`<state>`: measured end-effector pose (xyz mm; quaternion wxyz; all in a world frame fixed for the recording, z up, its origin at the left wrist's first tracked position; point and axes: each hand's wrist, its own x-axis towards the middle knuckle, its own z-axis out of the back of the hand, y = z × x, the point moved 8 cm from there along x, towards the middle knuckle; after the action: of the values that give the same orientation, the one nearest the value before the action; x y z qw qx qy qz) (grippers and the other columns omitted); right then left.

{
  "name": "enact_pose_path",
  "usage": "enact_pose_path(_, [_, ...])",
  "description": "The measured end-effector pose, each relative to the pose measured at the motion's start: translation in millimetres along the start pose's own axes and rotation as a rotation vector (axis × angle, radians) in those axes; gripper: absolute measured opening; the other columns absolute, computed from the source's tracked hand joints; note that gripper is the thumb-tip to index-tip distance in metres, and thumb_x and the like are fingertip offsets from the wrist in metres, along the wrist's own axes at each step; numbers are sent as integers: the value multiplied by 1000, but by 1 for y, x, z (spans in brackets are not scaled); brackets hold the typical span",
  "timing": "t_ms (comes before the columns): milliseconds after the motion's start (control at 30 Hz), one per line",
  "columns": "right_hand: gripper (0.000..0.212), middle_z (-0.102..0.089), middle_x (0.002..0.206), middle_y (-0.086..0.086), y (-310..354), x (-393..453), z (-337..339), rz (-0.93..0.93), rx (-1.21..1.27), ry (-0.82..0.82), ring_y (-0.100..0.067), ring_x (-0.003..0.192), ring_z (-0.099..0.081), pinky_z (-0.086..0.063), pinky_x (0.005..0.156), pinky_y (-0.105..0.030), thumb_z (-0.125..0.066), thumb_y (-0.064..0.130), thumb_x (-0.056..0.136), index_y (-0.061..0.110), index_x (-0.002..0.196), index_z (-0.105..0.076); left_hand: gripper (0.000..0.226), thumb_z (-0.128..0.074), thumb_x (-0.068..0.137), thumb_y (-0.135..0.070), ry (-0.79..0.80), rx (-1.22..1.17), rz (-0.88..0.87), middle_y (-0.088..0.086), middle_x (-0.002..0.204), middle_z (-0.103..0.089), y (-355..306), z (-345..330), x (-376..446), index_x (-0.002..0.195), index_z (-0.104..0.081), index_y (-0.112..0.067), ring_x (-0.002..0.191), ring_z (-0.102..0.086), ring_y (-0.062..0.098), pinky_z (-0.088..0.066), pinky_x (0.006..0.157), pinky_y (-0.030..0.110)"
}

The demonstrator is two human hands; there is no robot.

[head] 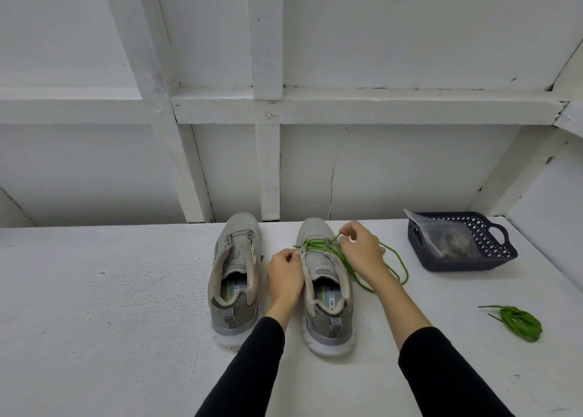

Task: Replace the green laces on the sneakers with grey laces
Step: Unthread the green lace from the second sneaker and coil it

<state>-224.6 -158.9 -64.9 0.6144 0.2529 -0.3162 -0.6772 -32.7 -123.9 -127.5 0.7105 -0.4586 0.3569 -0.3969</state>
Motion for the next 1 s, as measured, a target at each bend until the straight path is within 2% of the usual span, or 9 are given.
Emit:
enact_pose_path(167, [12, -61, 102, 8, 9, 0, -28, -3, -160, 182, -17, 101, -49, -27, 89, -41, -57, 31, 87, 29, 90, -69, 20, -55, 97, -21, 5, 7, -11, 2, 87, -71, -2, 2, -2, 95, -74, -14, 83, -64, 16, -41, 69, 23])
enact_pose_path(300, [9, -62, 101, 2, 13, 1, -40, -30, -299, 195, -22, 102, -50, -32, 96, -45, -58, 22, 83, 25, 83, -67, 20, -55, 97, -23, 6, 22, -9, 1, 87, -71, -3, 1, -2, 95, -74, -16, 84, -64, 16, -42, 69, 24])
enact_pose_path(367, [13, -60, 100, -2, 13, 3, -47, -28, -312, 181, -24, 100, -51, -36, 92, -43, -56, 20, 86, 25, 76, -63, 20, -55, 97, -22, 8, 20, -4, 1, 87, -71, -1, 1, -1, 95, -74, -16, 84, -64, 16, -43, 69, 24])
enact_pose_path(433, [20, -58, 100, -6, 7, 2, -54, -28, -157, 173, -23, 93, -52, -41, 82, -35, -56, 20, 90, 25, 70, -55, 20, -55, 97, -23, 9, 15, -4, 2, 88, -72, 0, 1, 0, 95, -74, -16, 84, -65, 17, -45, 70, 25])
enact_pose_path(600, [13, -49, 99, -15, -14, -9, -18, -132, 322, -182, -18, 76, -44, -34, 58, -26, -39, 9, 99, 6, 88, -45, 20, -54, 97, -22, 3, 2, -6, 3, 88, -72, 2, 0, 0, 96, -74, -16, 84, -64, 19, -45, 71, 25])
enact_pose_path(700, [9, -50, 101, -16, -45, -24, -9, -303, 322, -294, -19, 74, -45, -31, 60, -29, -40, 7, 98, 5, 91, -46, 21, -54, 97, -21, 11, -17, -13, 2, 88, -72, 1, 2, 0, 95, -73, -14, 82, -64, 15, -41, 68, 23])
enact_pose_path(800, [11, -60, 98, -14, -68, -39, -18, -384, 298, -264, -27, 81, -54, -33, 55, -26, -46, 10, 98, 3, 94, -54, 21, -54, 97, -21, 10, -21, -11, 2, 89, -72, 3, 2, 1, 97, -73, -13, 83, -64, 15, -43, 69, 24])
enact_pose_path(900, [17, -64, 105, -8, -56, -39, -12, -359, 255, -288, -24, 92, -57, -43, 77, -33, -50, 19, 96, 9, 104, -60, 22, -54, 97, -22, 18, -25, -12, 4, 91, -72, 5, 3, 4, 100, -74, -12, 85, -65, 17, -49, 74, 27])
enact_pose_path(1000, [19, -58, 115, -2, -24, -33, 9, -257, 97, -383, -24, 111, -51, -31, 99, -45, -50, 21, 95, 14, 111, -58, 22, -55, 96, -21, 19, -25, -12, 4, 91, -72, 7, 2, 4, 100, -74, -12, 85, -65, 17, -46, 73, 25])
